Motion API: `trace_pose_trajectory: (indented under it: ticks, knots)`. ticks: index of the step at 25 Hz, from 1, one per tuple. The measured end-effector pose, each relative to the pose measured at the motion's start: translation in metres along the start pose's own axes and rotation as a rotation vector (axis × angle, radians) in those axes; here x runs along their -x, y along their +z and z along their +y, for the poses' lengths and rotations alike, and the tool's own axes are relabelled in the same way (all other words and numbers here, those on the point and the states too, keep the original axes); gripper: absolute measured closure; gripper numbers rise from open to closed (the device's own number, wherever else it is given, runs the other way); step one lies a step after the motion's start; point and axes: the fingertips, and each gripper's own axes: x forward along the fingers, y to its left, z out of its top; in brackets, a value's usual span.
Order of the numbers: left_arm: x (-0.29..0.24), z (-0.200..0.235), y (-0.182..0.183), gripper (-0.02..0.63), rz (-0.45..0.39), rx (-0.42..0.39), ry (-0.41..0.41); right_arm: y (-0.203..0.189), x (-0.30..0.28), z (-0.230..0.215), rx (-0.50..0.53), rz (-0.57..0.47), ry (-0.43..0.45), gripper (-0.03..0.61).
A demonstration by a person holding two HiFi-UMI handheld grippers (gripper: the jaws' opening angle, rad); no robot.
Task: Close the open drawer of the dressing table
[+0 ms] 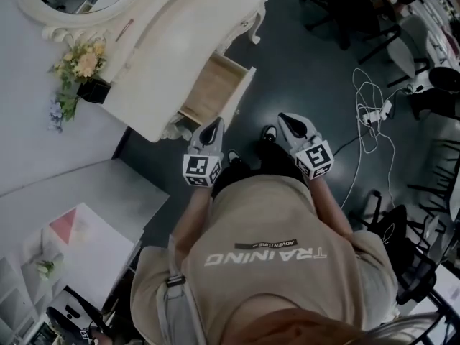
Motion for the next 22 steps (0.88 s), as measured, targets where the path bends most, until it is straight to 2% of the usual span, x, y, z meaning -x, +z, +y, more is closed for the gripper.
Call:
trace_pose_trajectory:
  ticks: [4,11,16,19,22]
  knots:
    - [0.002,0.025,0.001,0.607,-0.012,0.027,0.105,0.013,-0.039,-0.010,0.033,-0.005,0.084,0.574]
    - [-0.008,0.062,0.024,0.607,-0.041,0.024,0.325,0.036,-0.125,-0.028,0.065,-0.023,0.315,0.574]
    - [-0.025,0.081,0.043,0.607,-0.071,0.067,0.509,0.060,-0.180,-0.041,0.178,-0.033,0.510,0.574]
    - [-0.043,0.086,0.052,0.607,-0.073,0.074,0.590,0.063,-0.203,-0.060,0.181,-0.027,0.603,0.574]
    - [-0.057,0.089,0.057,0.607,-0.062,0.073,0.656,0.063,-0.221,-0.080,0.171,-0.022,0.660,0.574]
